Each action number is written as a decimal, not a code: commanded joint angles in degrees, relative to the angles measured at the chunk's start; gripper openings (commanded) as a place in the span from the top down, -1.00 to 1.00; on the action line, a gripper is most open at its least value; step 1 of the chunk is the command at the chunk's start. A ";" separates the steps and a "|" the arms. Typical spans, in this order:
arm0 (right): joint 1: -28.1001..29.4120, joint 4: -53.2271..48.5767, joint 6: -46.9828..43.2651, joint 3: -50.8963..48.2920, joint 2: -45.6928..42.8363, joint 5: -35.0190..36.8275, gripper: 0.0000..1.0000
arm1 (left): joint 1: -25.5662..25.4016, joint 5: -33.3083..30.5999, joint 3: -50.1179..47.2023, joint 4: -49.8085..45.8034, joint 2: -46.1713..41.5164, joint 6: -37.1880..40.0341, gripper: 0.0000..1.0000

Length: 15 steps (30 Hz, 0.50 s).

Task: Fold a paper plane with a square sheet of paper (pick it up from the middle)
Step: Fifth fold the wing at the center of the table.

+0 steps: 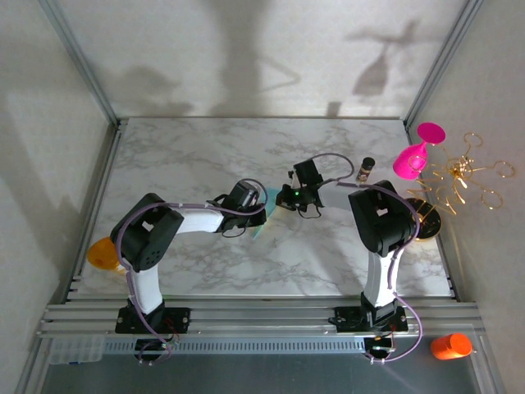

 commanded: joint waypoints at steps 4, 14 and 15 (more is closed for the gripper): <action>-2.91 -2.21 -1.20 4.83 3.86 4.52 0.91 | 0.49 -1.65 -1.33 -11.30 2.12 3.76 1.00; -2.62 3.97 -3.82 -0.15 -4.35 -1.81 0.89 | 0.49 -1.32 -0.46 -11.49 2.16 3.85 1.00; -2.09 4.29 -3.65 -1.11 -4.89 -2.79 0.89 | 0.49 -1.25 -0.41 -11.50 2.13 3.76 1.00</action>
